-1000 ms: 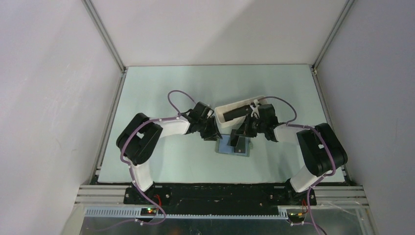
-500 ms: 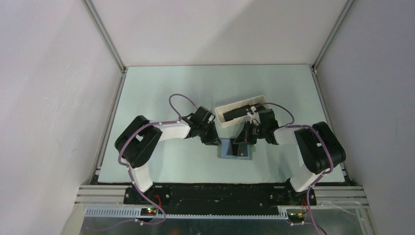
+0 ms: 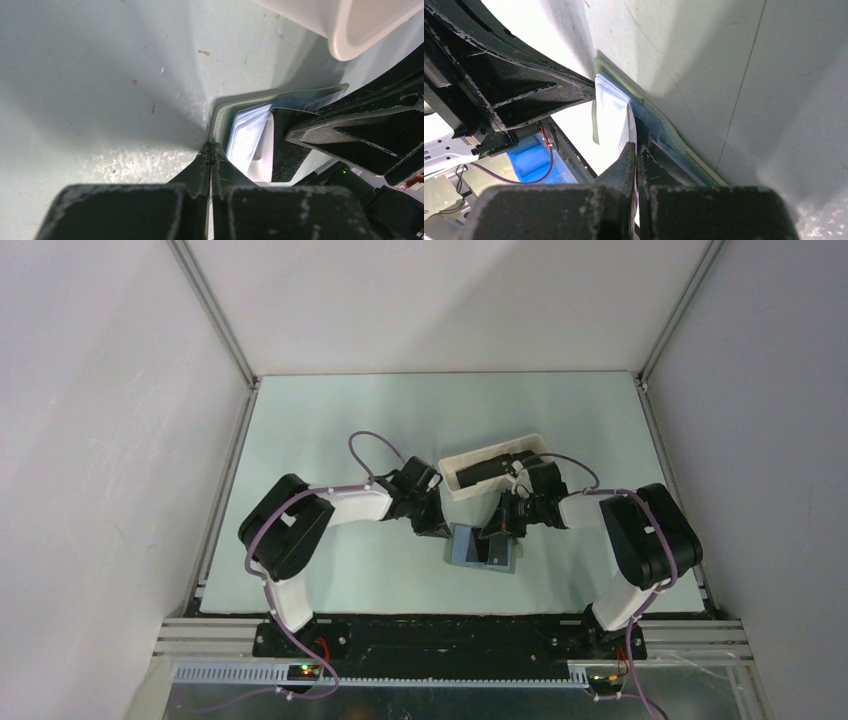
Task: Put the credit cards into the card holder
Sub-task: Insert the credit card into the card holder.
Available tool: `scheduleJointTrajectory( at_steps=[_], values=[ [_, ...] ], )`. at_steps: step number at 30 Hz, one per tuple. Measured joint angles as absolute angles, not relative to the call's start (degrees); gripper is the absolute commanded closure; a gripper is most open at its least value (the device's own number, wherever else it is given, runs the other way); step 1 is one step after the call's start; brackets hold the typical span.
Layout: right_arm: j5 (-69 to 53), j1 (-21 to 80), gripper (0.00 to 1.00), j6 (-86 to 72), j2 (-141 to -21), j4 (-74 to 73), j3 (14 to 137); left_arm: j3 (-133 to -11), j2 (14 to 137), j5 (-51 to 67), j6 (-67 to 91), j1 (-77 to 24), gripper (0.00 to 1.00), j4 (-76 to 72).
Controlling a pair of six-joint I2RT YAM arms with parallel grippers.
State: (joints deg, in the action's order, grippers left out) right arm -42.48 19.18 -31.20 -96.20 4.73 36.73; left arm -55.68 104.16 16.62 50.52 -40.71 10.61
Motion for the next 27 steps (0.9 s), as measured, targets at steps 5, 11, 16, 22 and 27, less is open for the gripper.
scheduleJointTrajectory(
  at_steps=[5, 11, 16, 22, 27],
  values=[
    [-41.39, 19.16, 1.0, -30.76, -95.79, -1.26, 38.94, -56.58, 104.75, 16.75, 50.52, -40.88, 1.0, 11.16],
    [-39.46, 18.92, 1.0, -29.82, -95.0, -6.0, 40.12, -57.25, 105.3, 16.84, 50.54, -41.15, 1.0, 11.31],
    [-37.74, 18.87, 1.0, -29.82, -91.79, -6.81, 39.4, -57.28, 105.34, 16.88, 50.54, -41.19, 1.0, 11.27],
    [-36.67, 18.9, 1.0, -30.28, -91.11, -6.76, 38.96, -57.58, 105.56, 16.86, 50.52, -41.32, 1.0, 11.31],
    [-37.76, 18.87, 1.0, -31.55, -93.06, -5.96, 38.96, -57.67, 105.6, 16.86, 50.52, -41.34, 1.0, 11.42]
  ],
)
